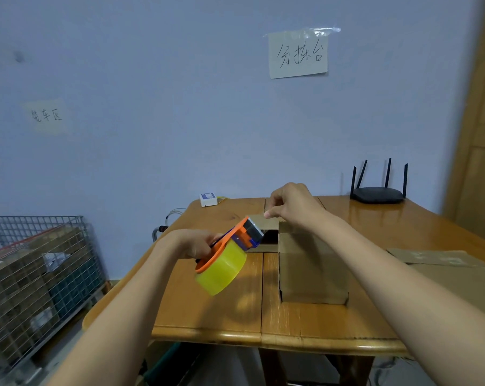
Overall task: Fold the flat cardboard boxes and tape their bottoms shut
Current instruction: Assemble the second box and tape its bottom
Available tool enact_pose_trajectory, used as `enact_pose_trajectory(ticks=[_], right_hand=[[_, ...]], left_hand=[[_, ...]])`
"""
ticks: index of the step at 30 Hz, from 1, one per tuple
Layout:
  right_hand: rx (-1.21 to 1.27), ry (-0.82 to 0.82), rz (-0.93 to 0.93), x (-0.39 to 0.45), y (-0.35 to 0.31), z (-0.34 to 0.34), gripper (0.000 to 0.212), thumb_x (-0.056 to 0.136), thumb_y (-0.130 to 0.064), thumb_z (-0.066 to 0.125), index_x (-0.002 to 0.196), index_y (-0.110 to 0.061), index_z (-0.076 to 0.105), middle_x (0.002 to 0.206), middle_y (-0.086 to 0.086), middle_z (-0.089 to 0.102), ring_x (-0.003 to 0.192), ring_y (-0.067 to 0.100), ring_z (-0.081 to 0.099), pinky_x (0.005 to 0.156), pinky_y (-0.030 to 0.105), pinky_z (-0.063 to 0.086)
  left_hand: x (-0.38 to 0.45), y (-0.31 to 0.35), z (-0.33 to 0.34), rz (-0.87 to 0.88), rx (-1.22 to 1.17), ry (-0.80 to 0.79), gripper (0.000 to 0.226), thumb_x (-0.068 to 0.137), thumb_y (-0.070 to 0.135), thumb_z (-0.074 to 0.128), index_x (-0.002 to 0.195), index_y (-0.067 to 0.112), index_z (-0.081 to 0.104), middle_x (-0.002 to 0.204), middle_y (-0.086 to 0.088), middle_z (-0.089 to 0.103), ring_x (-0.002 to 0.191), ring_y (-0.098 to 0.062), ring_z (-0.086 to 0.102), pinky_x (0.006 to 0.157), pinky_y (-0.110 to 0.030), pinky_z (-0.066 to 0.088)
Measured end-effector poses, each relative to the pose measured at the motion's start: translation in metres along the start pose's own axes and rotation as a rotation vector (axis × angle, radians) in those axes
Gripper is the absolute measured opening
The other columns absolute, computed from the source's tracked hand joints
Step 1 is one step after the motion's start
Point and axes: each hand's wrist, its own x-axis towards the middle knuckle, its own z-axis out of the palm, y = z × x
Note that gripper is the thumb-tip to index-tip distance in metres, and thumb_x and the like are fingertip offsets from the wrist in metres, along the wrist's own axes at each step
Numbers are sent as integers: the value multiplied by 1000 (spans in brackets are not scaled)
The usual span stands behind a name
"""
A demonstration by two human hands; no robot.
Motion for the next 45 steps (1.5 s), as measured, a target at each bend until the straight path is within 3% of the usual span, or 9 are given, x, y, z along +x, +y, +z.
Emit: enact_pose_trajectory(ticks=[4,10,14,19,25,30,36,42,45], right_hand=[[-25,69,48,0,13,-20,16,80,-24,83,75,-13,72,79,-1,69,79,11,61,65,24,48],[-74,115,99,-3,31,-43,20,79,-37,82,77,-19,73,73,-1,69,74,15,65,76,36,57],[-9,-18,173,-10,28,-45,14,83,-32,80,83,-19,74,59,9,68,48,14,59,62,29,53],[372,-186,254,-20,23,-51,12,89,-7,74,98,1,73,79,25,73,59,25,67,59,32,57],[285,-327,300,-21,26,-56,19,88,-21,76,98,-5,77,62,8,62,48,12,52,50,25,48],[470,-286,438,-19,24,-52,14,87,-9,75,100,-3,74,80,20,74,66,22,72,60,28,61],[672,-312,480,-20,27,-51,19,84,7,73,101,14,71,95,30,72,77,27,74,66,30,63],[685,-406,405,-21,28,-62,29,80,1,78,107,11,71,105,21,74,99,28,73,84,32,60],[715,-311,434,-20,24,-61,37,85,-21,76,104,10,70,99,21,75,94,27,74,81,32,61]], left_hand=[[0,-22,1,-88,106,-26,30,92,9,58,116,27,58,105,-5,70,96,-19,70,86,-38,59],[-5,-44,6,-173,200,19,21,93,12,57,107,27,62,98,3,72,90,-14,71,85,-36,60],[-5,-43,2,-225,244,28,25,93,9,56,98,33,60,95,4,70,90,-14,70,86,-35,60],[-5,-43,-1,-264,260,59,26,94,7,54,112,25,60,103,0,70,95,-15,69,87,-35,59],[-6,-44,-7,-307,302,119,31,94,5,50,114,28,56,104,2,66,95,-14,65,87,-32,58],[-6,-42,-12,-304,316,113,34,95,9,51,123,29,55,106,3,66,97,-14,65,88,-33,57],[-7,-39,-13,-294,305,140,41,93,5,50,126,28,54,110,0,64,101,-18,63,90,-35,56],[-9,-41,-22,-221,315,316,51,85,4,50,121,39,51,103,7,60,95,-19,57,81,-34,50],[-10,-40,-30,-190,332,420,44,80,5,52,111,36,52,104,3,60,95,-22,56,74,-32,45]])
